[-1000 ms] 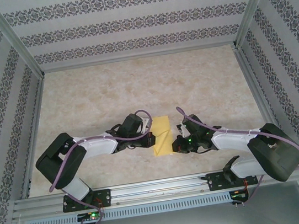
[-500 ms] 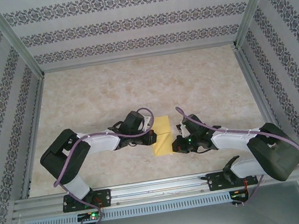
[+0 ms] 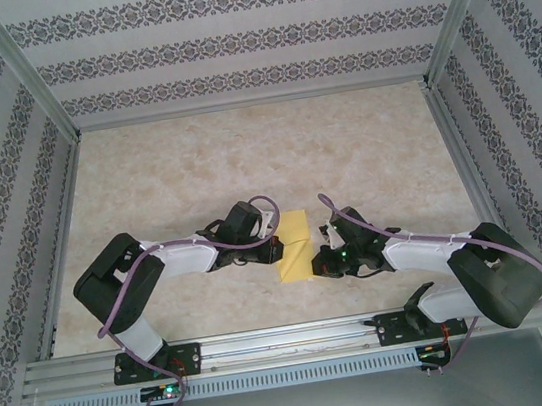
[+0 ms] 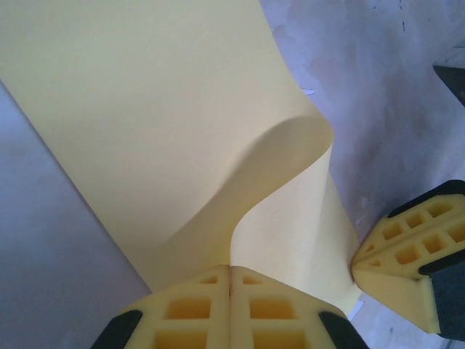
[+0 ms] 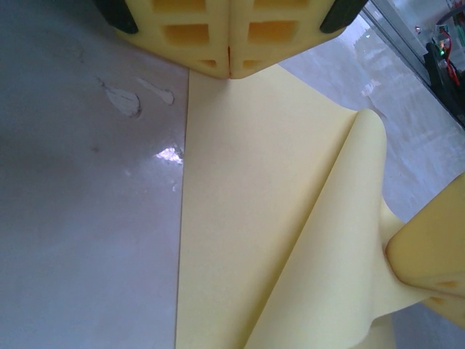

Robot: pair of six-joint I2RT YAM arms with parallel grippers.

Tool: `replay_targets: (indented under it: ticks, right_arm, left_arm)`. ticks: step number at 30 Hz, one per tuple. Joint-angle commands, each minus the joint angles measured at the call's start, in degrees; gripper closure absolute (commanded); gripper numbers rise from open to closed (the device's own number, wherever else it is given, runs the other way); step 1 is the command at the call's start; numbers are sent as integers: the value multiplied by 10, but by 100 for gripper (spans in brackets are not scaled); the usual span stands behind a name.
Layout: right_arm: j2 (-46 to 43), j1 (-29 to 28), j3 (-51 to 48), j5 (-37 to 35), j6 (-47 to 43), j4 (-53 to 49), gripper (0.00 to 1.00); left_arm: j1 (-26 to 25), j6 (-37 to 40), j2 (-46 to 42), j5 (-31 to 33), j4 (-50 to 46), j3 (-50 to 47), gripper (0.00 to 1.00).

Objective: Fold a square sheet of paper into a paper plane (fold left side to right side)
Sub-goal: Fold the triangle a second time at the center of the table.

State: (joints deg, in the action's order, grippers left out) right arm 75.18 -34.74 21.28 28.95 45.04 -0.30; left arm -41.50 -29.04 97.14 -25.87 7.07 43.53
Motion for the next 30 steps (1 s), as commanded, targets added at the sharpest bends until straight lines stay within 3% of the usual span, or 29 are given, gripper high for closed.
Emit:
replay_targets:
  ticks: [1,30]
  right_arm:
    - [13,0,3,-8,-8,-23,100]
    - [13,3,2,-4,-10,-24,100]
  left_arm:
    - [9,14,6,13,-14,12,100]
    - [11,25,22,25,-14,18,100]
